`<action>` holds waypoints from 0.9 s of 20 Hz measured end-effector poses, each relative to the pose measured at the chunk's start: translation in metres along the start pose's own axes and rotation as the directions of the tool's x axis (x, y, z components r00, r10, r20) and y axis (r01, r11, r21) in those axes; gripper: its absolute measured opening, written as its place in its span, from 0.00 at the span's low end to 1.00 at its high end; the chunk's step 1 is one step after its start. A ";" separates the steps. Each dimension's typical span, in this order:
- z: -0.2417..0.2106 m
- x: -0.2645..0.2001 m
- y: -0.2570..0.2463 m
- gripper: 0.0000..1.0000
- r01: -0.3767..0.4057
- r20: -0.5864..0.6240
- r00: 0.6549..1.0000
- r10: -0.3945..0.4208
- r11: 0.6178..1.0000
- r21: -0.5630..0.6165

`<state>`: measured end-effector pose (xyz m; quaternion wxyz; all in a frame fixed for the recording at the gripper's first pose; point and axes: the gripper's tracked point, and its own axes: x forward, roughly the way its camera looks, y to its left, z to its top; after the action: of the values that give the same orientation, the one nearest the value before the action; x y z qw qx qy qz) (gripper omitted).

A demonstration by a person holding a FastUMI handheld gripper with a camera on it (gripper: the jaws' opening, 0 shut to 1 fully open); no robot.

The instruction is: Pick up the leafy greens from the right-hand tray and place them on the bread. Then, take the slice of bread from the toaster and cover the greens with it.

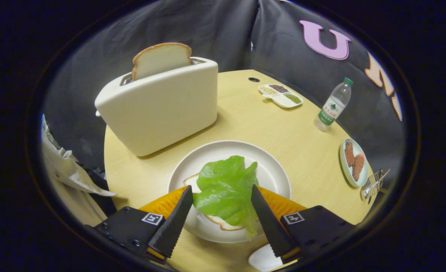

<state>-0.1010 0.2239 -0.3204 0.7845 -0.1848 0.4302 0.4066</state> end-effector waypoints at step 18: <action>0.143 -0.058 0.050 0.99 -0.041 0.198 0.980 0.035 0.999 0.027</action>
<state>-0.0834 0.3182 -0.1889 0.8182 -0.1231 0.3600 0.4310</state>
